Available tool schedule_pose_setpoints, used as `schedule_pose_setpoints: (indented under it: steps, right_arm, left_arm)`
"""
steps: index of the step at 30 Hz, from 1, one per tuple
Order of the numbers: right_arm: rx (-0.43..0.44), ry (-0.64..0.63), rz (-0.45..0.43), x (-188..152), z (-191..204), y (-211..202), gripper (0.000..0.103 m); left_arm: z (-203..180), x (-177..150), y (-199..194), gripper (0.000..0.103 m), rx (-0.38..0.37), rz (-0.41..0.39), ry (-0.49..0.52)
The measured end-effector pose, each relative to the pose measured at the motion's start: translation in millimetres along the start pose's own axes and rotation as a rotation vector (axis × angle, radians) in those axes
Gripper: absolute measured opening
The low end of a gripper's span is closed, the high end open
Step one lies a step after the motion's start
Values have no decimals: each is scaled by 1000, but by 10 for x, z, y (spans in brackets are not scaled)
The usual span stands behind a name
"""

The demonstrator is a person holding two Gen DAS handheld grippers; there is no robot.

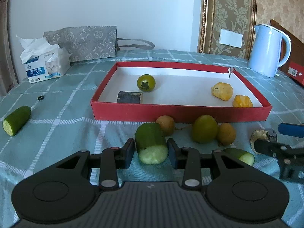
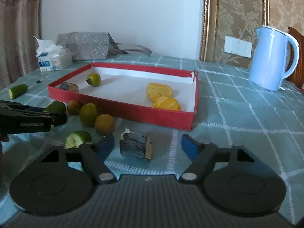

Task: Organize fruits
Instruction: 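Grasp a dark block with the right gripper while the left gripper lifts the cucumber, then carry the cucumber chunk into the tray and open the left gripper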

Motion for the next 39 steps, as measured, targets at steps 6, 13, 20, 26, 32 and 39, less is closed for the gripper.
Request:
schedule_pose_setpoints:
  steps: [6, 13, 20, 26, 32, 39]
  right_arm:
    - [35, -7, 58, -34, 41, 105, 32]
    - [29, 42, 32, -13, -72, 63, 32]
    - [20, 71, 24, -11, -150, 64, 32]
    - [33, 77, 32, -10, -154, 79, 32]
    - [36, 71, 39, -19, -144, 84, 32]
    - [41, 73, 42, -23, -143, 83, 32]
  left_arm:
    - [6, 0, 7, 37, 9, -2, 11]
    - [9, 0, 10, 37, 10, -2, 12]
    - [6, 1, 9, 36, 10, -2, 12]
    - [12, 0, -9, 34, 8, -6, 15]
    - [14, 0, -78, 33, 2, -25, 11]
    - [6, 102, -210, 32, -19, -69, 5]
Point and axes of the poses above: each gripper's, at about its wrist camera, not at the fingertips, and y roughly the way its jaws point, z to its left, x to its top, the point moved 8 cm from there along y, roughly the way its jaws point, and after that the axes turned 7 degrees about z, right-handed, at the moved point
